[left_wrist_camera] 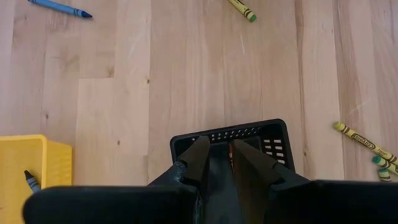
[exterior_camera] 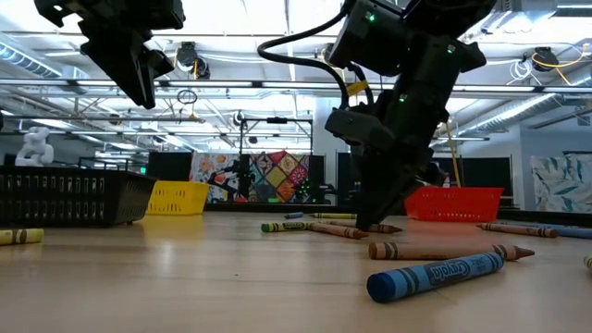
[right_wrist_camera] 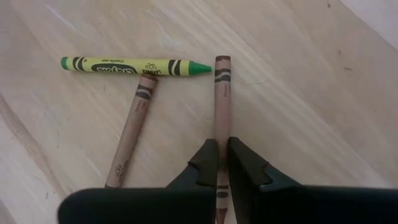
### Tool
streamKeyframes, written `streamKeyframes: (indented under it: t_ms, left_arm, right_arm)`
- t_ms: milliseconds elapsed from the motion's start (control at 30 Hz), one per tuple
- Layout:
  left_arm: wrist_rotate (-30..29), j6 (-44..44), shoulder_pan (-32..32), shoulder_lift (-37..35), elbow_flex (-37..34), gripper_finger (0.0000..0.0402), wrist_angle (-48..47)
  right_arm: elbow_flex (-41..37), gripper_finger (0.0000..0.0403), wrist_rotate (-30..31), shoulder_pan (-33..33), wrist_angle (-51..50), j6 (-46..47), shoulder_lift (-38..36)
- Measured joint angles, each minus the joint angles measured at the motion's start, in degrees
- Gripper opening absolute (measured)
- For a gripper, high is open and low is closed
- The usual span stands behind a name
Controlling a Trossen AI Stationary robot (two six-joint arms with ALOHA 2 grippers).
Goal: Sort crayons
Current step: Put the brown crayon into the black bin
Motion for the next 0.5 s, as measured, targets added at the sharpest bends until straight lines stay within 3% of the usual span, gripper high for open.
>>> streamKeyframes:
  t_ms: [500]
  left_arm:
    - [-0.32,0.45,0.0,0.0,0.0,0.0069,-1.7]
  right_arm:
    - [3.16,0.0001,0.98,0.04,-0.72,-2.65,-0.02]
